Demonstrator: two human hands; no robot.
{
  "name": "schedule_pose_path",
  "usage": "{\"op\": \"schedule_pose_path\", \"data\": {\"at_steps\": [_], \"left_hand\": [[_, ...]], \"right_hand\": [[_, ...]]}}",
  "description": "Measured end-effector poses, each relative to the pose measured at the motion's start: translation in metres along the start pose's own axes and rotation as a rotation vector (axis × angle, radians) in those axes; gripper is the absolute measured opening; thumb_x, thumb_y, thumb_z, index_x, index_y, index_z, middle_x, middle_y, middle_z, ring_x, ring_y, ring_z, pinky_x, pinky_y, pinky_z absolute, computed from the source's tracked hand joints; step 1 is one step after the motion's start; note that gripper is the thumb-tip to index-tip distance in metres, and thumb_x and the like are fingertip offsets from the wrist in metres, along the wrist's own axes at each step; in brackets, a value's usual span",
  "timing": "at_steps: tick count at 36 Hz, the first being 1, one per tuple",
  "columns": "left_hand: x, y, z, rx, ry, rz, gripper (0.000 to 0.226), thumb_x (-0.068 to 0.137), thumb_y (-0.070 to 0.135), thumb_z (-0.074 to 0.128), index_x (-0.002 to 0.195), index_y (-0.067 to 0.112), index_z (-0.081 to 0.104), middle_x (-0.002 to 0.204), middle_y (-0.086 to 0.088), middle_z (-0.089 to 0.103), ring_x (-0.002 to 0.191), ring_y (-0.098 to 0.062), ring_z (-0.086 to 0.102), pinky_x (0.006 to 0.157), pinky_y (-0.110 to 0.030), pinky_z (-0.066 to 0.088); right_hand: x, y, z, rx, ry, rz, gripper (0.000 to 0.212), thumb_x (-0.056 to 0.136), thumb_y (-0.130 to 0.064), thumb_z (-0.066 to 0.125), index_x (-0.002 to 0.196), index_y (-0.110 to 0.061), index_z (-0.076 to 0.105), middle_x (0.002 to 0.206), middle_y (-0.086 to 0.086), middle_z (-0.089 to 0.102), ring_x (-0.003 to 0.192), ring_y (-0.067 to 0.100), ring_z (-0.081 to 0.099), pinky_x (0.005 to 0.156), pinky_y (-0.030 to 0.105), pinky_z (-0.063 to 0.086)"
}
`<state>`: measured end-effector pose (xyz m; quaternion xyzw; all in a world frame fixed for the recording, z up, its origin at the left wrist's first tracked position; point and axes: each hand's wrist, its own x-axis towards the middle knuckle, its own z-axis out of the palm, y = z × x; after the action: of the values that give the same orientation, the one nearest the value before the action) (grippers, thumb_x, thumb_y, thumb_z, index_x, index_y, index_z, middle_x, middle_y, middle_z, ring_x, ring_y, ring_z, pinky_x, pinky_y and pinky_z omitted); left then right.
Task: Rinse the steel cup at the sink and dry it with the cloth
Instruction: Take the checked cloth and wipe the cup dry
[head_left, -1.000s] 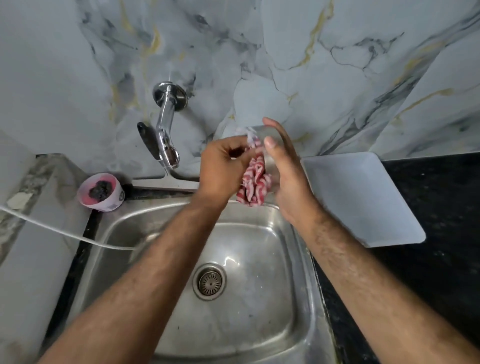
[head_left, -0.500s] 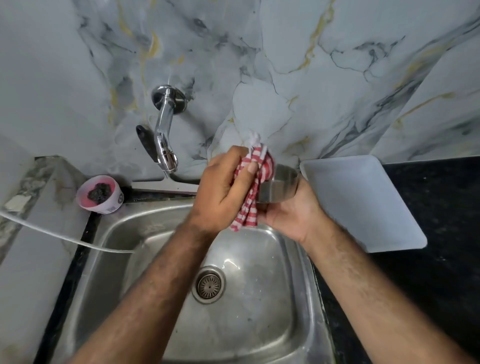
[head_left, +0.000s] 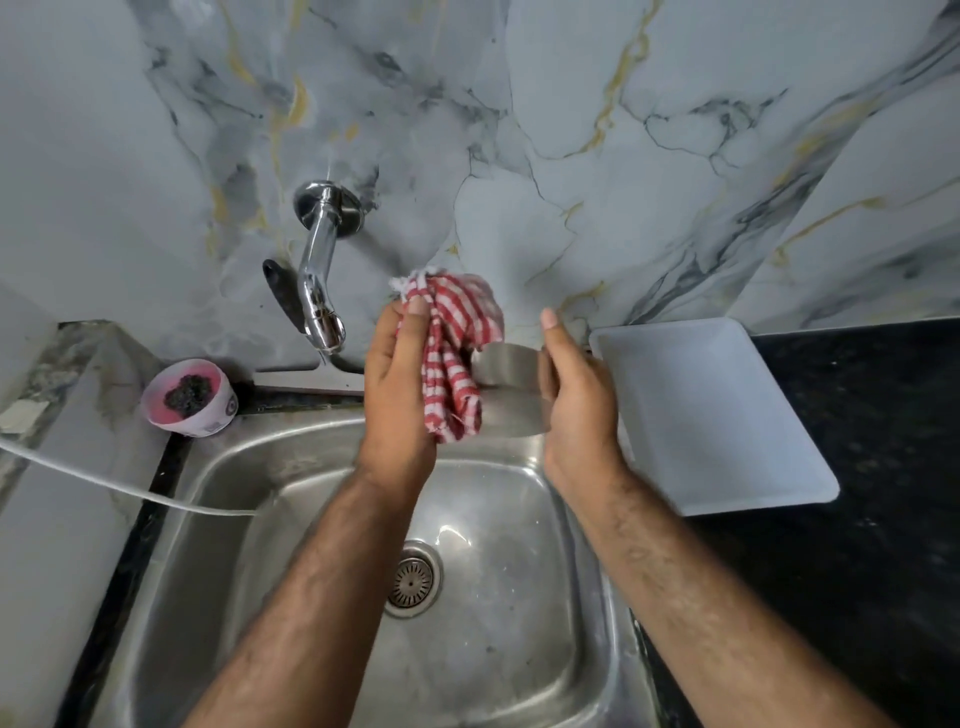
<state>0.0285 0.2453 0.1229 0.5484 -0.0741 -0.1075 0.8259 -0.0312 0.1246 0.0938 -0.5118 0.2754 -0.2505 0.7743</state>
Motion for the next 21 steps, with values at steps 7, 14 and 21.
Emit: {"op": "schedule_pose_path", "data": {"at_steps": [7, 14, 21], "left_hand": [[0.002, 0.019, -0.033, -0.103, 0.237, -0.043, 0.041, 0.108, 0.037, 0.044, 0.11, 0.016, 0.078, 0.111, -0.007, 0.08, 0.108, -0.024, 0.075, 0.103, -0.043, 0.054], [-0.021, -0.001, 0.005, 0.331, 0.064, 0.096, 0.021, 0.107, 0.039, 0.048, 0.107, 0.024, 0.062, 0.1, 0.007, 0.075, 0.093, -0.01, 0.071, 0.083, -0.032, 0.055], [-0.006, 0.014, -0.008, 0.352, -0.154, -0.046, 0.027, 0.102, 0.04, 0.055, 0.098, 0.019, 0.071, 0.09, 0.004, 0.079, 0.087, -0.007, 0.074, 0.076, -0.028, 0.058]], "right_hand": [[0.002, 0.004, -0.018, 0.385, 0.059, 0.188, 0.036, 0.104, -0.038, 0.075, 0.075, -0.027, 0.092, 0.087, -0.004, 0.089, 0.084, 0.016, 0.083, 0.078, 0.035, 0.067], [-0.016, 0.01, -0.003, 0.543, 0.121, 0.364, 0.045, 0.101, -0.049, 0.073, 0.126, -0.013, 0.085, 0.126, 0.016, 0.085, 0.116, 0.034, 0.081, 0.096, 0.045, 0.067], [-0.023, 0.02, -0.021, 0.341, -0.022, 0.293, 0.054, 0.091, -0.057, 0.074, 0.116, -0.009, 0.077, 0.128, 0.028, 0.072, 0.119, 0.04, 0.069, 0.105, 0.055, 0.05]]}}
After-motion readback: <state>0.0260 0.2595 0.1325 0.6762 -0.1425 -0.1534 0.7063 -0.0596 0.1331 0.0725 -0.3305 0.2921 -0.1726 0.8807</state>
